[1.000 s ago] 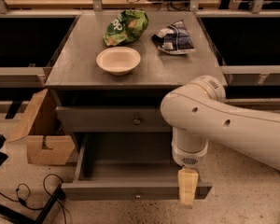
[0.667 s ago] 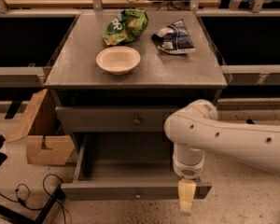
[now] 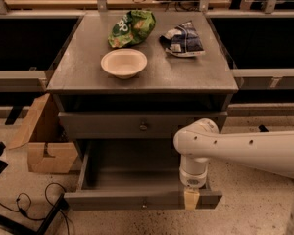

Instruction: Open middle drawer

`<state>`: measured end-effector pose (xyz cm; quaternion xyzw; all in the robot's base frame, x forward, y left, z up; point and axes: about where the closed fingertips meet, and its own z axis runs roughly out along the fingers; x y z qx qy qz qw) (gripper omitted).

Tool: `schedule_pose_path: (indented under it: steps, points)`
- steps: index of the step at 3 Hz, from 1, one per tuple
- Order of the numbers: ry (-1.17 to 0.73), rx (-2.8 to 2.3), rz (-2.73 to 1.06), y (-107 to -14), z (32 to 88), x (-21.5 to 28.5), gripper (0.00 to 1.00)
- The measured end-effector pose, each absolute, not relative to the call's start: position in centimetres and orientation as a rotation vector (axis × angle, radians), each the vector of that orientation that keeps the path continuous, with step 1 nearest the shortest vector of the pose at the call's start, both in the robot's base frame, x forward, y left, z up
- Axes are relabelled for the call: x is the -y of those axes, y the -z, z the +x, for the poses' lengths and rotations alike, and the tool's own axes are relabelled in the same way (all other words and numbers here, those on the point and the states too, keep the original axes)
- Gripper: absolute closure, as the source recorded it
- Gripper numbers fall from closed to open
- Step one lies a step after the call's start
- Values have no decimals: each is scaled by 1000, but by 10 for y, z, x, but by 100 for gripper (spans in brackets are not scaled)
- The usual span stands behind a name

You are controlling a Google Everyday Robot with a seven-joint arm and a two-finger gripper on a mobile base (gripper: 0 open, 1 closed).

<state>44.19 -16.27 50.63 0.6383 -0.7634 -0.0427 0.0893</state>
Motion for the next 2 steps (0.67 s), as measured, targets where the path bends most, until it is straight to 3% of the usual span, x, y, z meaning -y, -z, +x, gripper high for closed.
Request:
schedule_pose_path:
  steps: [2]
  points:
    - [166,2240,1949,-476,463,154,36]
